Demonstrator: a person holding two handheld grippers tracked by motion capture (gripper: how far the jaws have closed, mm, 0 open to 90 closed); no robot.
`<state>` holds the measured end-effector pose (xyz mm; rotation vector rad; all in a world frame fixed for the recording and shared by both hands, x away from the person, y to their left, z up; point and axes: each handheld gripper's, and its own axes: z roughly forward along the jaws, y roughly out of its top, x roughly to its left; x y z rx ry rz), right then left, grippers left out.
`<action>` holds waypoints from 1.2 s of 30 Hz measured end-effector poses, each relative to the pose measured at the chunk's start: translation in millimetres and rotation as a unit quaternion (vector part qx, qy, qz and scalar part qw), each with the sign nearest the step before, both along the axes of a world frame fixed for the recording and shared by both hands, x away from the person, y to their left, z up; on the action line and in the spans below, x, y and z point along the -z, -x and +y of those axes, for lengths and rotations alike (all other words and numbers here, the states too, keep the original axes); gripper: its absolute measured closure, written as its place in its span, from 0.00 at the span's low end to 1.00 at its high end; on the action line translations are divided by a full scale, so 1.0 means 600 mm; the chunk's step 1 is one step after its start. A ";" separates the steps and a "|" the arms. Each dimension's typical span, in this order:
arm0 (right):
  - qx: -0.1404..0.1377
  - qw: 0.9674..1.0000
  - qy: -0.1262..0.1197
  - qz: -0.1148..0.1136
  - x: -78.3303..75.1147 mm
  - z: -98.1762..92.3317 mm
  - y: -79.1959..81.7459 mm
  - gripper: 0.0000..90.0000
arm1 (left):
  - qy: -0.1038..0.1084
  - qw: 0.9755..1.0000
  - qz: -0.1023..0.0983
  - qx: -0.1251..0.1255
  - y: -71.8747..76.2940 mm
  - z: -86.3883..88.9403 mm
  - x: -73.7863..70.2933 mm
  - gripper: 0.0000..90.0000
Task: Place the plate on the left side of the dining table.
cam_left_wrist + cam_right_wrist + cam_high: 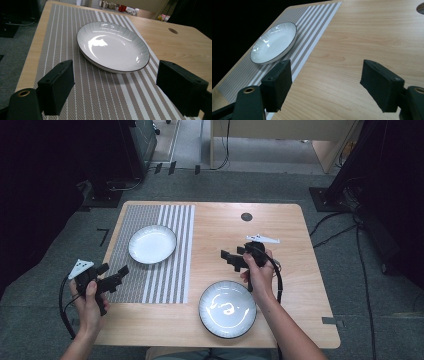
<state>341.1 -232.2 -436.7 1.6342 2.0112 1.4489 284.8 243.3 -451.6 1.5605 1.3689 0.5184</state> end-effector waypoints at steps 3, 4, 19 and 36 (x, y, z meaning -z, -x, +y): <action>0.003 1.000 -0.005 -0.002 0.003 -0.012 0.012 0.28 | -0.002 1.000 0.002 0.002 0.008 0.002 0.005 0.16; 0.004 1.000 -0.005 -0.004 0.005 -0.016 0.015 0.28 | 0.004 1.000 -0.002 0.006 0.011 0.004 0.010 0.16; 0.038 0.999 -0.001 -0.005 0.038 -0.092 0.066 0.29 | -0.041 0.999 0.001 -0.016 0.048 0.027 0.047 0.16; 0.078 0.997 0.003 0.002 0.068 -0.163 0.112 0.29 | -0.078 0.996 0.044 -0.032 0.071 0.054 0.078 0.16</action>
